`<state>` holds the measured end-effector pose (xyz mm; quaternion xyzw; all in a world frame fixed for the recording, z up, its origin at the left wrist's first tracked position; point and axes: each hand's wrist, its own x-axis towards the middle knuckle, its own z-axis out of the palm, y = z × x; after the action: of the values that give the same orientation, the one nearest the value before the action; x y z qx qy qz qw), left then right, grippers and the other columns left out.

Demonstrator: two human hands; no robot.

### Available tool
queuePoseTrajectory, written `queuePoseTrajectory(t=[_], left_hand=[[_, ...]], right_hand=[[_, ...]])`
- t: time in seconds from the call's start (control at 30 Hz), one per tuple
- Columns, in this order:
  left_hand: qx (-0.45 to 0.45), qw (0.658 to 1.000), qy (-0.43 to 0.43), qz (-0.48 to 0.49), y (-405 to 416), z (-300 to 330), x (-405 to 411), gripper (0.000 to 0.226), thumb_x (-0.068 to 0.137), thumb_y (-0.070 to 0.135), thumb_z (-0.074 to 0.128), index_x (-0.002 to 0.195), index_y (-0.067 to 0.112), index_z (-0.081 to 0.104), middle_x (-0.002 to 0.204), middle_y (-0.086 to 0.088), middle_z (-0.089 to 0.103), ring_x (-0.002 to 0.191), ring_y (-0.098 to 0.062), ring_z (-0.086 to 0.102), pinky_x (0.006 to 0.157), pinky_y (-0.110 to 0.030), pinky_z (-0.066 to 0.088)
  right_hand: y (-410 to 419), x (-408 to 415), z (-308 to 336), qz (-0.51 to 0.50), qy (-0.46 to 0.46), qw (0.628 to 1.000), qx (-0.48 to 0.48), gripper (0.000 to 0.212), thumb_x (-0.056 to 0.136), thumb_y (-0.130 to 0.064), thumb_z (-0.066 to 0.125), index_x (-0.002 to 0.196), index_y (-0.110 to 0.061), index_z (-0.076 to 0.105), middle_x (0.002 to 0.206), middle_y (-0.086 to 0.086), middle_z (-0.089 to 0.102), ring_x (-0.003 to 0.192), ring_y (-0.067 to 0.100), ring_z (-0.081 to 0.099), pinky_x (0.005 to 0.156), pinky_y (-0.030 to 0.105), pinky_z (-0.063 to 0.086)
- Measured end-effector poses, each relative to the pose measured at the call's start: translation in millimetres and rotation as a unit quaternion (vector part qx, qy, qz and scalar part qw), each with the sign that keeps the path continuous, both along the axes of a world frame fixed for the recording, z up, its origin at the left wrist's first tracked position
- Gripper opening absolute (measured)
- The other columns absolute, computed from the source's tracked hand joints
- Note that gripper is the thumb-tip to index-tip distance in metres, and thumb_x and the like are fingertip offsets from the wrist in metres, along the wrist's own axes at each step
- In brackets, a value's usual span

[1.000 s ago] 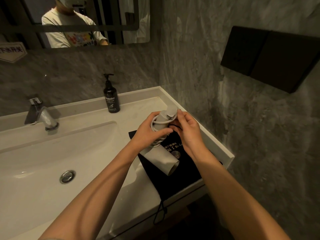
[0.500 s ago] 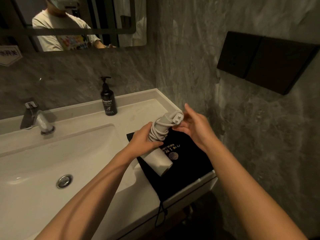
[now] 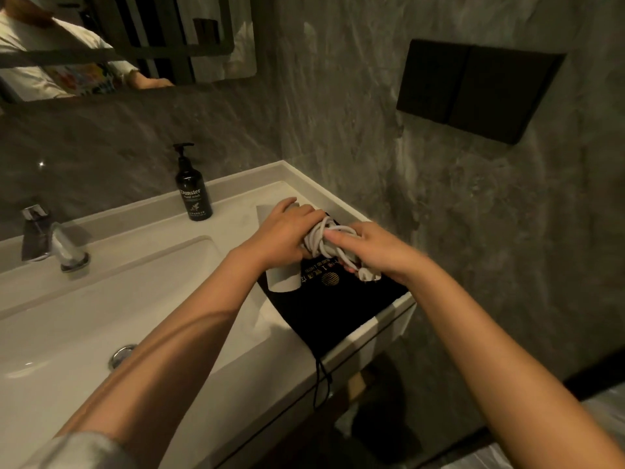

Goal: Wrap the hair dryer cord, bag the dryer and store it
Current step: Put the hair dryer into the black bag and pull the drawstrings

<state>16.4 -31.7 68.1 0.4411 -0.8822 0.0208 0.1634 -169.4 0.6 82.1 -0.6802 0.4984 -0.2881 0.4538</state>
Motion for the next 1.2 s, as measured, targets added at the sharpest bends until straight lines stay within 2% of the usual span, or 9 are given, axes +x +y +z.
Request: queuePoseTrajectory(t=[0.1, 0.23, 0.37, 0.6, 0.73, 0.8, 0.9, 1.03, 1.2], left_hand=[[-0.019, 0.999, 0.017, -0.029, -1, 1, -5, 0.072, 0.069, 0.029, 0.078, 0.133, 0.019, 0.049, 0.126, -0.008, 0.058, 0.126, -0.027, 0.047, 0.116, -0.041, 0.007], [-0.014, 0.998, 0.052, -0.012, 6, -1, -14, 0.111, 0.062, 0.041, 0.084, 0.15, 0.022, 0.019, 0.159, -0.011, 0.017, 0.147, -0.031, 0.008, 0.118, -0.049, 0.001], [0.083, 0.967, 0.233, 0.058, 19, -15, -21, 0.125, 0.06, 0.049, 0.082, 0.152, 0.02, 0.004, 0.161, -0.013, 0.001, 0.148, -0.028, 0.002, 0.117, -0.039, 0.006], [0.188, 0.926, 0.312, 0.098, 41, -25, -53, 0.081, 0.076, 0.042, 0.075, 0.143, 0.017, 0.036, 0.138, -0.001, 0.049, 0.12, -0.012, 0.047, 0.093, -0.025, 0.036], [0.185, 0.933, 0.29, 0.109, 66, -39, -74, 0.077, 0.078, 0.041, 0.074, 0.142, 0.019, 0.037, 0.139, -0.003, 0.049, 0.122, -0.014, 0.046, 0.096, -0.025, 0.035], [0.174, 0.937, 0.284, 0.103, 80, -48, -88, 0.074, 0.079, 0.037, 0.074, 0.141, 0.017, 0.038, 0.137, -0.003, 0.05, 0.118, -0.011, 0.045, 0.093, -0.023, 0.034], [0.19, 0.926, 0.298, 0.132, 95, -60, -103, 0.067, 0.083, 0.041, 0.068, 0.14, 0.017, 0.041, 0.129, 0.006, 0.05, 0.113, -0.007, 0.044, 0.09, -0.02, 0.035], [0.237, 0.834, 0.448, 0.219, 103, -74, -100, 0.043, 0.098, 0.042, 0.042, 0.128, 0.015, 0.057, 0.121, 0.001, 0.061, 0.114, -0.016, 0.056, 0.089, -0.02, 0.043], [0.189, 0.88, 0.319, 0.297, 109, -103, -87, 0.027, 0.094, 0.018, 0.056, 0.118, 0.01, 0.065, 0.121, -0.01, 0.066, 0.115, -0.023, 0.058, 0.096, -0.028, 0.041]], right_hand=[[16, -6, -13, -0.047, -0.09, 0.995, 0.015, 0.038, 0.091, -0.04, 0.054, 0.077, -0.006, 0.061, 0.055, 0.007, 0.054, 0.043, 0.011, 0.048, 0.047, 0.025, 0.039], [34, -21, -27, -0.103, -0.194, 0.973, 0.067, 0.036, 0.093, -0.039, 0.05, 0.085, -0.006, 0.06, 0.059, 0.008, 0.052, 0.042, 0.012, 0.049, 0.037, 0.02, 0.04], [51, -46, -37, -0.121, -0.289, 0.941, 0.128, 0.038, 0.092, -0.044, 0.049, 0.105, -0.01, 0.061, 0.062, 0.004, 0.054, 0.047, 0.011, 0.048, 0.037, 0.018, 0.039], [77, -86, -51, -0.106, -0.338, 0.915, 0.196, 0.046, 0.085, -0.047, 0.054, 0.104, -0.006, 0.064, 0.07, 0.009, 0.065, 0.05, 0.015, 0.055, 0.043, 0.025, 0.049], [89, -116, -56, -0.081, -0.098, 0.981, 0.145, 0.046, 0.069, -0.055, 0.07, 0.098, -0.019, 0.071, 0.072, -0.009, 0.072, 0.069, 0.007, 0.066, 0.074, 0.026, 0.053], [96, -118, -65, -0.097, -0.025, 0.991, 0.085, 0.04, 0.07, -0.047, 0.075, 0.101, -0.022, 0.069, 0.08, -0.011, 0.072, 0.075, 0.004, 0.065, 0.07, 0.021, 0.048], [111, -124, -83, -0.164, -0.079, 0.98, 0.077, 0.04, 0.073, -0.031, 0.078, 0.106, -0.012, 0.065, 0.087, -0.002, 0.068, 0.075, 0.008, 0.062, 0.06, 0.016, 0.046], [122, -135, -98, -0.157, -0.169, 0.968, 0.099, 0.04, 0.076, -0.013, 0.075, 0.112, 0.0, 0.063, 0.09, 0.003, 0.068, 0.073, 0.005, 0.064, 0.061, 0.009, 0.049], [128, -143, -105, -0.188, -0.222, 0.95, 0.109, 0.035, 0.079, -0.003, 0.07, 0.113, 0.001, 0.061, 0.088, 0.0, 0.067, 0.065, -0.006, 0.066, 0.063, 0.007, 0.051]])
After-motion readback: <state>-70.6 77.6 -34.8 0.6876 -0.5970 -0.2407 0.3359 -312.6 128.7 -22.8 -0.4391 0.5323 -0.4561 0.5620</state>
